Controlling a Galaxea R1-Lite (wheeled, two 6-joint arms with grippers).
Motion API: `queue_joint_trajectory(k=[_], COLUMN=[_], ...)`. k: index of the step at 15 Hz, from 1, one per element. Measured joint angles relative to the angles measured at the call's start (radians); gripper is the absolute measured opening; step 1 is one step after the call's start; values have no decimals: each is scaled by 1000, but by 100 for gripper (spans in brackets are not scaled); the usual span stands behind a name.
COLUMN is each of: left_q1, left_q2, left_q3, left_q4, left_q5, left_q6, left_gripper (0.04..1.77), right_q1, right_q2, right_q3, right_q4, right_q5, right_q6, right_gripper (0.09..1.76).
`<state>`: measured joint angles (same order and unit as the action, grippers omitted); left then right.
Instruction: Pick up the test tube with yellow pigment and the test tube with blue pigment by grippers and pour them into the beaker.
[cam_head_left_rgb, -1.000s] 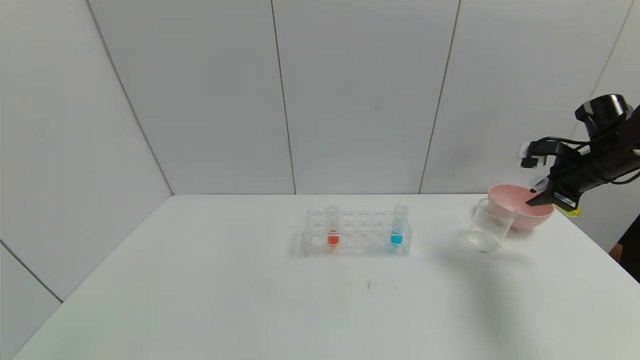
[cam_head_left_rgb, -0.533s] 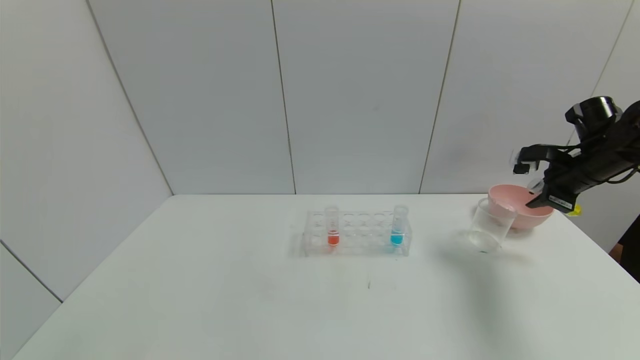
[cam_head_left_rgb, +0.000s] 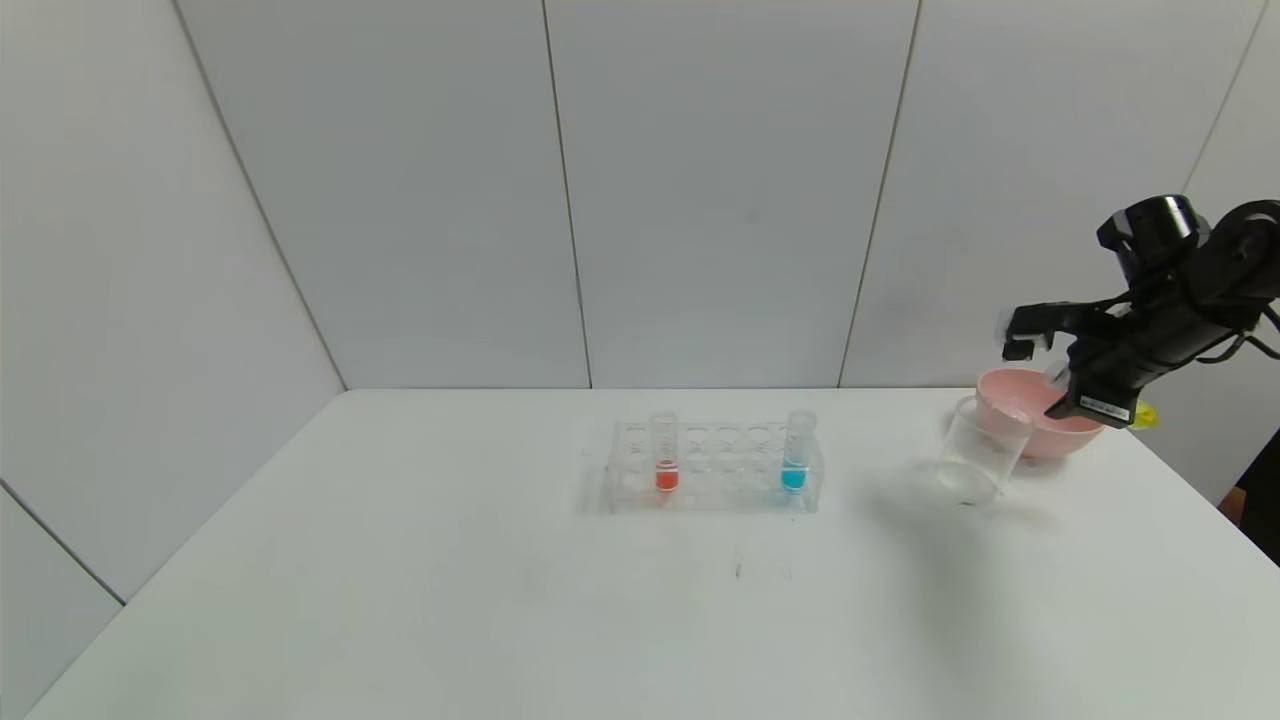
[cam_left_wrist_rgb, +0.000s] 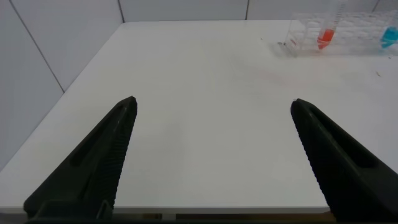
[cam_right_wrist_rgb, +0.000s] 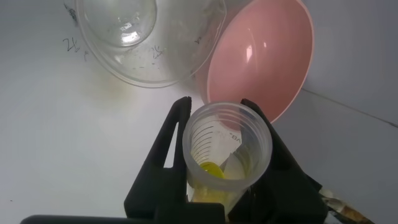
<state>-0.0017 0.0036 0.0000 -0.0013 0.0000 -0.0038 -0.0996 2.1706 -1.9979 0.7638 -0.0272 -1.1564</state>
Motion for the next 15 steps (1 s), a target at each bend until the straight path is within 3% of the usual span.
queue_joint_trajectory(k=[15], left_q1=[0], left_q2=[0], left_q3=[0], left_q4=[0], left_q5=[0], left_q6=[0], left_gripper=[176], right_q1=[51], right_q2=[24], right_q3=[0], right_q4=[4], right_q5=[-181], right_q6=[-31], right_gripper=[60])
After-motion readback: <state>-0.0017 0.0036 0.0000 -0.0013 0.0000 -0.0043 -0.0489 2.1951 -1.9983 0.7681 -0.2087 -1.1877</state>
